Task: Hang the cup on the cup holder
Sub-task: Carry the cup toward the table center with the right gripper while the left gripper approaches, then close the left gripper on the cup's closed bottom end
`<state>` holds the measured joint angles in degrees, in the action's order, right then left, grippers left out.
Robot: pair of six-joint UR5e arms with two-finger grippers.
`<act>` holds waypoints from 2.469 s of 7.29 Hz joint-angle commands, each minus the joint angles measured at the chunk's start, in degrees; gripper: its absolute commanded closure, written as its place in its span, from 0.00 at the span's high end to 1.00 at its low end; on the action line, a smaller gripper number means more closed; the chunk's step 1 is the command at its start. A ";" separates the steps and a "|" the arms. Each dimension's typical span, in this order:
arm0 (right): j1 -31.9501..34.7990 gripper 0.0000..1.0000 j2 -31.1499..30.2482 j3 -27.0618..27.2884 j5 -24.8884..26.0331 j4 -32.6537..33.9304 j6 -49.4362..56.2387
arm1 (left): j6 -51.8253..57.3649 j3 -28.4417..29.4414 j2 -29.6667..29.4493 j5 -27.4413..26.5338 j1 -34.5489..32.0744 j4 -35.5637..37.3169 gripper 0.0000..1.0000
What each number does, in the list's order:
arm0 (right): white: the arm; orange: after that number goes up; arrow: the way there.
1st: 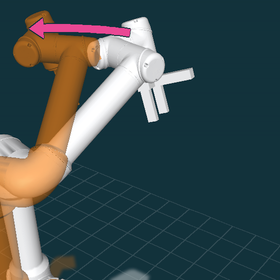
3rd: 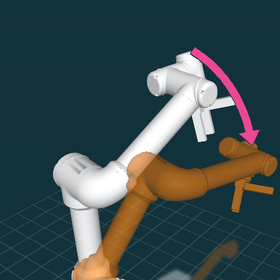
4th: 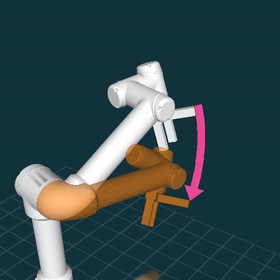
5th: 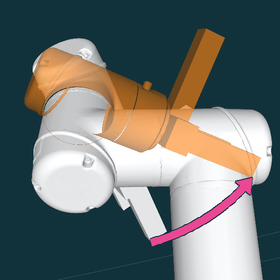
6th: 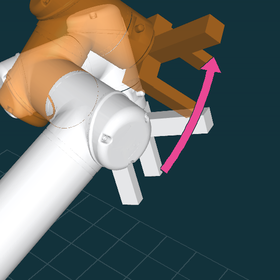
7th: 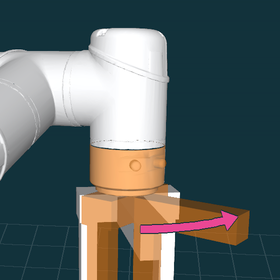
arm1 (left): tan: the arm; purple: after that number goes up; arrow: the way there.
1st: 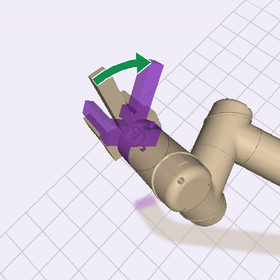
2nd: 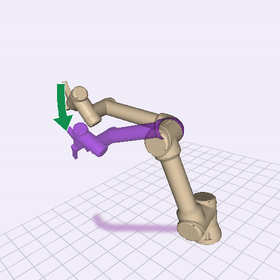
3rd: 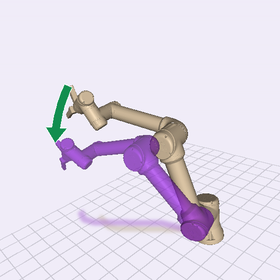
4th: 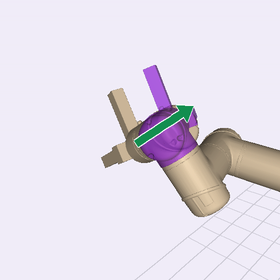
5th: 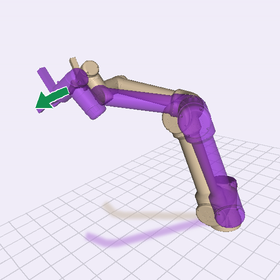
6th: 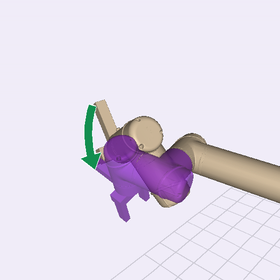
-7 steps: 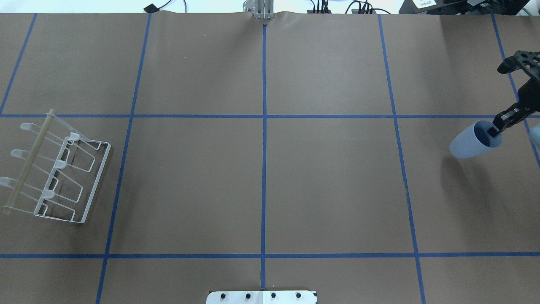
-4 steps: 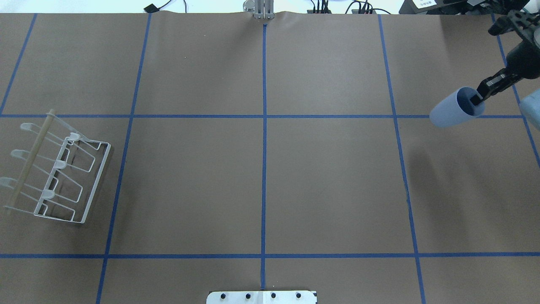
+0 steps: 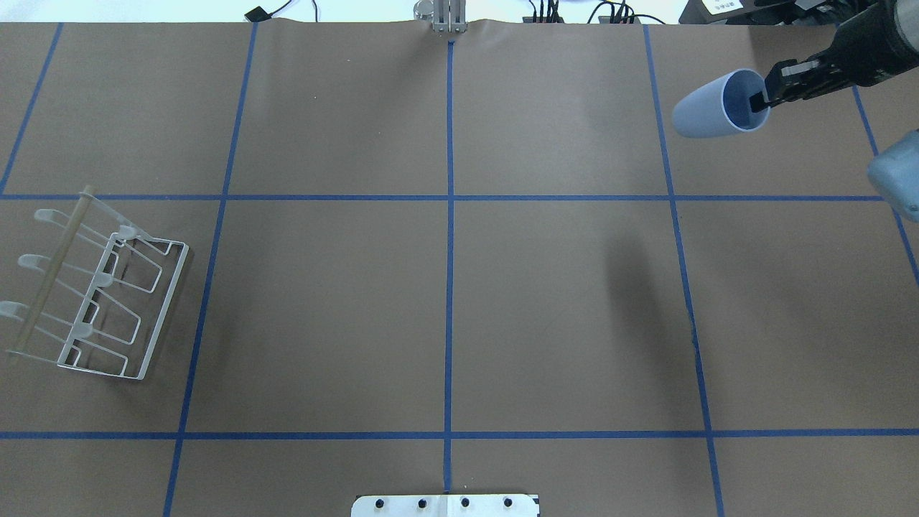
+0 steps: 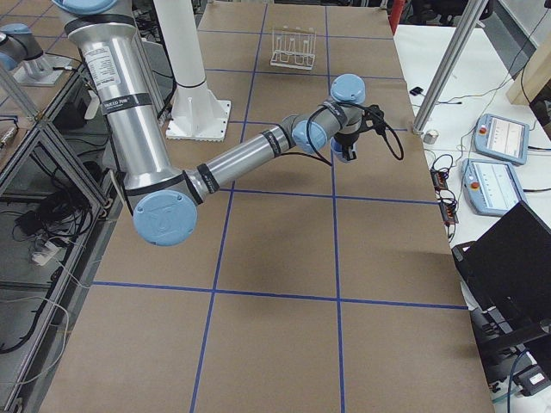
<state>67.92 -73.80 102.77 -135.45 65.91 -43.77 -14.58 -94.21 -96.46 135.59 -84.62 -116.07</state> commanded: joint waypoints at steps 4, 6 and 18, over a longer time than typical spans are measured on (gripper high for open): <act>-9.97 0.00 -1.08 -0.28 1.77 -41.73 -50.80 | -55.08 -0.10 -8.99 -0.06 16.02 -33.52 0.97; -13.06 0.00 -0.99 -0.29 2.03 -53.55 -62.45 | -76.46 -0.27 -14.16 -0.15 23.07 -41.93 0.97; -26.07 0.00 -0.02 0.68 21.10 -79.27 -74.27 | -123.14 -10.82 -25.88 -33.16 47.59 -49.78 0.97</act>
<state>42.35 -73.94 103.38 -114.43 -13.29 -118.04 -137.24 -104.93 -121.79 105.12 -39.37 -166.14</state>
